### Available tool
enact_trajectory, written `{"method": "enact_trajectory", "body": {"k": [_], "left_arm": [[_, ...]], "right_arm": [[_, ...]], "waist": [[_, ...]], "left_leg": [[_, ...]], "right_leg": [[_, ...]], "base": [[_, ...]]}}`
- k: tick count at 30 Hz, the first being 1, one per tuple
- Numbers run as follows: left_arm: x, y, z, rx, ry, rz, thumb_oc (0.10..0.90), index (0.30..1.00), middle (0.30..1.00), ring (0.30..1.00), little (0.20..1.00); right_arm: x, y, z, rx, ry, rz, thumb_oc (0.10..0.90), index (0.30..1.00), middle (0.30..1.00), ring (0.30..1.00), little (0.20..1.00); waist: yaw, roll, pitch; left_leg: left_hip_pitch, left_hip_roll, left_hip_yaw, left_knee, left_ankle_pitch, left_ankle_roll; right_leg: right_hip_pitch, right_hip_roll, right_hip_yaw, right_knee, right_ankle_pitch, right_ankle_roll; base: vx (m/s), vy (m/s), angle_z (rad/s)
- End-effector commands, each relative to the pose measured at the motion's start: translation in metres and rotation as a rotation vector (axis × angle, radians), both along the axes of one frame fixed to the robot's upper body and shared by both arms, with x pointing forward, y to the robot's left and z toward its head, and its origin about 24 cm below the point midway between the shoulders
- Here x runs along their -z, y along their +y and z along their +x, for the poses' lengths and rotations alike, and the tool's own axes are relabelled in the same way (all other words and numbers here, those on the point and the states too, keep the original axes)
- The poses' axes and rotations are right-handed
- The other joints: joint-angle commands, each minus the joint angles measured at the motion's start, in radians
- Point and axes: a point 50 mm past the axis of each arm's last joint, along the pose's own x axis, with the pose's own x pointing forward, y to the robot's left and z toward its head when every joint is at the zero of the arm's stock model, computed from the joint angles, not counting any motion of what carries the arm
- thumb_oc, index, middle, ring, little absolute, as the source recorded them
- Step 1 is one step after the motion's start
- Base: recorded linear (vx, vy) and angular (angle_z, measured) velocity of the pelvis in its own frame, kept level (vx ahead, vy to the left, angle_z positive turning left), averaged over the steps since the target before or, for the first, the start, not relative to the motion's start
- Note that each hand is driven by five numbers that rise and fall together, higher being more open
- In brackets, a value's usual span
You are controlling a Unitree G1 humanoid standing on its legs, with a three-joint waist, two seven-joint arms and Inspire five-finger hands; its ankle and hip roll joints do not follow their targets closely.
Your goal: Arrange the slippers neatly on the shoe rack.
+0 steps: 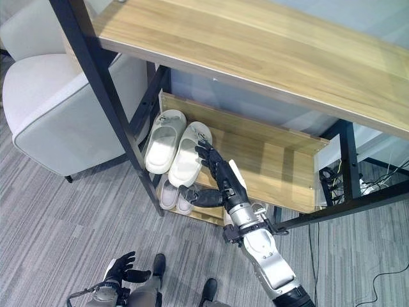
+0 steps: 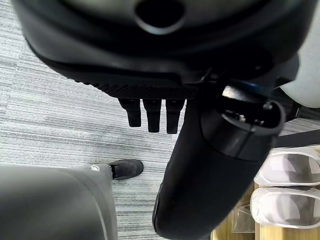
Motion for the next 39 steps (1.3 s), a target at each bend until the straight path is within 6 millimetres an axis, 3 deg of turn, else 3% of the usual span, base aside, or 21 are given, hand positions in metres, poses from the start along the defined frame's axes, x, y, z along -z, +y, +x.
{"method": "enact_trajectory", "body": {"k": [1, 10, 25, 32, 39], "left_arm": [[0.008, -0.009, -0.015, 0.074, 0.054, 0.000, 0.800, 0.900, 0.900, 0.900, 0.900], [0.009, -0.006, -0.020, 0.099, 0.062, 0.002, 0.800, 0.900, 0.900, 0.900, 0.900], [0.008, -0.010, -0.018, 0.137, 0.043, -0.004, 0.800, 0.900, 0.900, 0.900, 0.900], [0.008, -0.014, -0.017, 0.143, 0.042, -0.011, 0.800, 0.900, 0.900, 0.900, 0.900], [0.008, -0.015, -0.017, 0.134, 0.039, -0.017, 0.800, 0.900, 0.900, 0.900, 0.900]], "right_arm": [[-0.055, 0.002, 0.009, -0.044, -0.268, 0.059, 0.800, 0.900, 0.900, 0.900, 0.900], [-0.046, -0.010, 0.037, 0.058, -0.232, -0.050, 0.800, 0.900, 0.900, 0.900, 0.900], [-0.059, -0.013, 0.069, 0.154, -0.280, -0.188, 0.800, 0.900, 0.900, 0.900, 0.900], [-0.065, -0.012, 0.077, 0.174, -0.308, -0.233, 0.800, 0.900, 0.900, 0.900, 0.900], [-0.069, -0.007, 0.072, 0.141, -0.333, -0.230, 0.800, 0.900, 0.900, 0.900, 0.900]], "waist": [[0.024, 0.003, -0.023], [0.057, -0.002, -0.014], [0.106, 0.002, 0.012], [0.116, 0.005, 0.018], [0.110, 0.010, 0.010]], "left_leg": [[0.112, 0.033, 0.048, -0.007, -0.139, -0.036], [0.106, 0.032, 0.036, -0.007, -0.137, -0.036], [0.085, 0.026, 0.016, -0.002, -0.130, -0.033], [0.082, 0.025, 0.011, 0.000, -0.130, -0.031], [0.092, 0.023, 0.016, 0.001, -0.138, -0.028]], "right_leg": [[-0.050, -0.020, 0.009, 0.120, -0.064, 0.056], [-0.051, -0.021, -0.004, 0.121, -0.067, 0.057], [-0.065, -0.027, -0.021, 0.137, -0.070, 0.058], [-0.069, -0.031, -0.023, 0.144, -0.074, 0.057], [-0.068, -0.035, -0.018, 0.155, -0.075, 0.059]], "base": [[0.00, 0.000, 0.00], [0.01, -0.002, 0.01], [0.00, -0.001, 0.02], [0.00, 0.003, 0.02], [0.00, 0.000, 0.00]]}}
